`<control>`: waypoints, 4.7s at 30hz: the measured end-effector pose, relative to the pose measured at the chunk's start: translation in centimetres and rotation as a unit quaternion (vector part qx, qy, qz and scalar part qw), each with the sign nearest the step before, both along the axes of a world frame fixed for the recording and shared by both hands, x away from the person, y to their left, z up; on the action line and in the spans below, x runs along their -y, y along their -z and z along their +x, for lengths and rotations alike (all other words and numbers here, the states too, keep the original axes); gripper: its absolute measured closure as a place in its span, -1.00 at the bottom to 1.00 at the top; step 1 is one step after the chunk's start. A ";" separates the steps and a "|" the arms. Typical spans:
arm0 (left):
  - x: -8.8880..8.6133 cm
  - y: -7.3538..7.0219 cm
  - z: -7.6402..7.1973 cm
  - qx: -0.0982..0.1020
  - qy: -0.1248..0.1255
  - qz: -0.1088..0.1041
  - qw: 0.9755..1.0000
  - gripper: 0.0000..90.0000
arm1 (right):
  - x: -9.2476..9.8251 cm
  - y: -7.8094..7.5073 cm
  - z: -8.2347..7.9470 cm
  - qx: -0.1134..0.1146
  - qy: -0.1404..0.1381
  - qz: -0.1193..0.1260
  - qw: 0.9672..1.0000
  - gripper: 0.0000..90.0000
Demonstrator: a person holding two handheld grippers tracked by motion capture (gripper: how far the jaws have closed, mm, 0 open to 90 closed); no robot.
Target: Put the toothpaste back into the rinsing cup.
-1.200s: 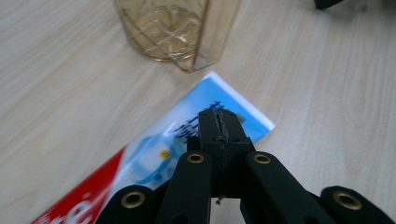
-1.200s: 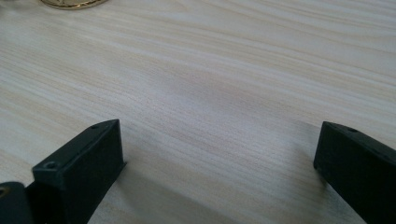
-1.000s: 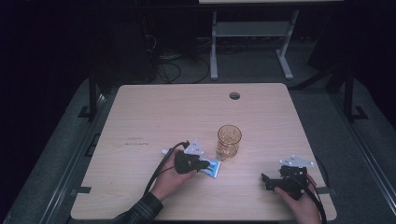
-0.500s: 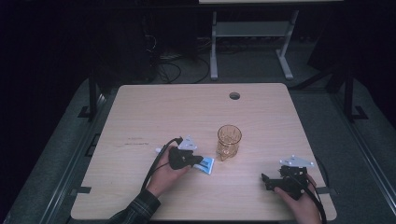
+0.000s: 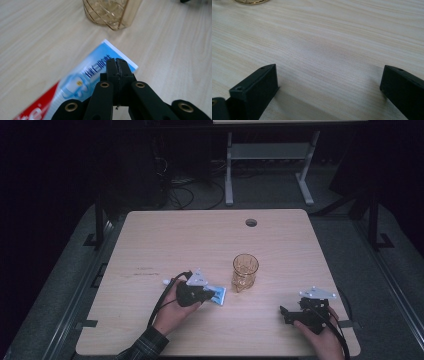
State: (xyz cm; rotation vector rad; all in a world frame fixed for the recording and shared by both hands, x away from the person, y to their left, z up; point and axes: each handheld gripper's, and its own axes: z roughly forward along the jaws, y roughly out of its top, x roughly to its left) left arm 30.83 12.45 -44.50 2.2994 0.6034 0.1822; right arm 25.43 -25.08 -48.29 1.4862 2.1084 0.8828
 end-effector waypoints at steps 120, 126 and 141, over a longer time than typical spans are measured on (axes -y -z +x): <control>0.9 0.7 9.7 -0.039 -0.076 0.106 0.991 0.04 | 0.0 0.0 -0.2 0.000 -0.008 0.001 1.000 -0.98; 0.8 0.5 9.8 -0.048 -0.073 0.102 0.991 0.23 | 0.0 0.0 -0.2 0.000 -0.008 0.001 1.000 -0.98; -0.2 -0.2 9.8 -0.074 -0.066 0.076 0.992 0.60 | 0.0 0.0 -0.2 0.000 -0.008 0.001 1.000 -0.98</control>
